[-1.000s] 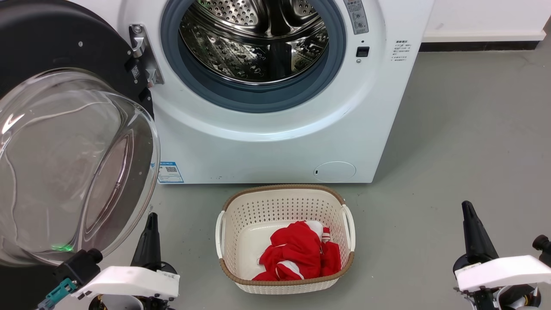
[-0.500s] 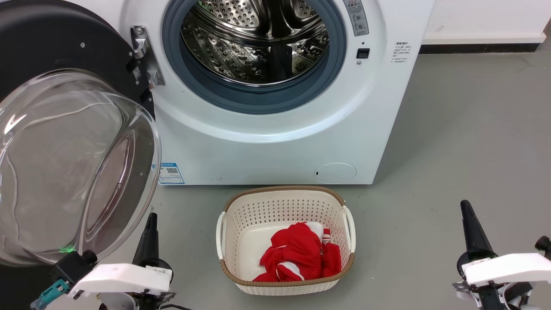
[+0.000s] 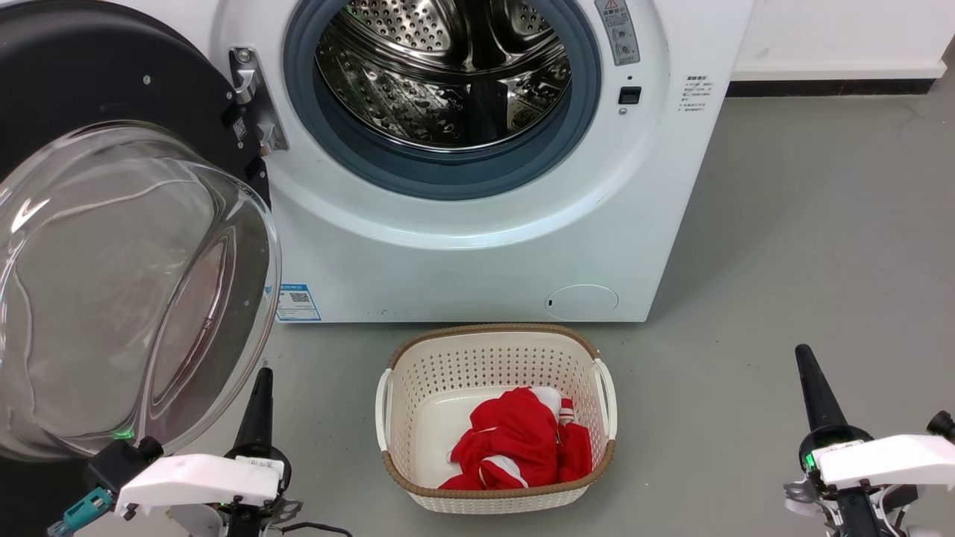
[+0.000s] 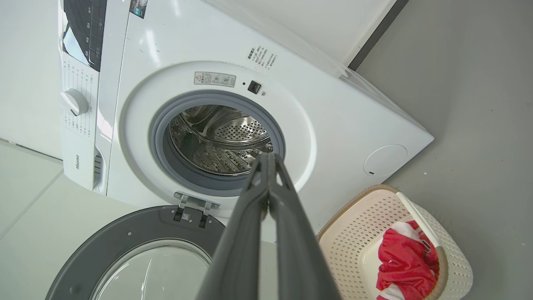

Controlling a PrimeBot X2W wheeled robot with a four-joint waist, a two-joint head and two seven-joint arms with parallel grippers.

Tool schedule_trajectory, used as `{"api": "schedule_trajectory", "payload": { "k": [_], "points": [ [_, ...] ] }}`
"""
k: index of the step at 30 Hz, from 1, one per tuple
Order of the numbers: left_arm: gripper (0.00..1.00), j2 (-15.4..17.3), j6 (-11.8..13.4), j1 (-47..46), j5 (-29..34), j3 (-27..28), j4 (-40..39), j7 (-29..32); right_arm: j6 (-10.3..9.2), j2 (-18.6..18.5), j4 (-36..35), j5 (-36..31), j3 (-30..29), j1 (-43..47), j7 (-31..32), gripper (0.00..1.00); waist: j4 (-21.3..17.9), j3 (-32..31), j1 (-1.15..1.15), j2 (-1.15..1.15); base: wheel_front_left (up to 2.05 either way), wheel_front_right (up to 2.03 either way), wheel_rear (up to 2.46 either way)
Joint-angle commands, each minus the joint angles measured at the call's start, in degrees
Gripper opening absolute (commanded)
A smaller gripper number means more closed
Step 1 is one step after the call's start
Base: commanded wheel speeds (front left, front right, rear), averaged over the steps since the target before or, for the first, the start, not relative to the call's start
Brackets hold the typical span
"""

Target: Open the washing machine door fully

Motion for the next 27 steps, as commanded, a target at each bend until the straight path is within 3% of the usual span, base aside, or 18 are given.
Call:
{"api": "schedule_trajectory", "payload": {
  "k": [1, 27],
  "points": [
    [0.00, 0.08, -0.17, -1.44, -1.00, 0.21, -0.28, 0.22, 0.00, -0.02, -0.30, 1.20, -0.11, -1.20, 0.24, 0.00, 0.00, -0.01, 0.00, 0.00, 0.00, 0.00, 0.00],
    [0.00, 0.08, -1.20, -2.54, -15.17, 1.46, 1.75, 3.78, -0.01, -0.03, 1.62, 15.62, -0.48, -2.26, 3.33, 0.00, 0.19, -0.58, 0.00, 0.00, 0.00, 0.00, 0.00]
  ]
}}
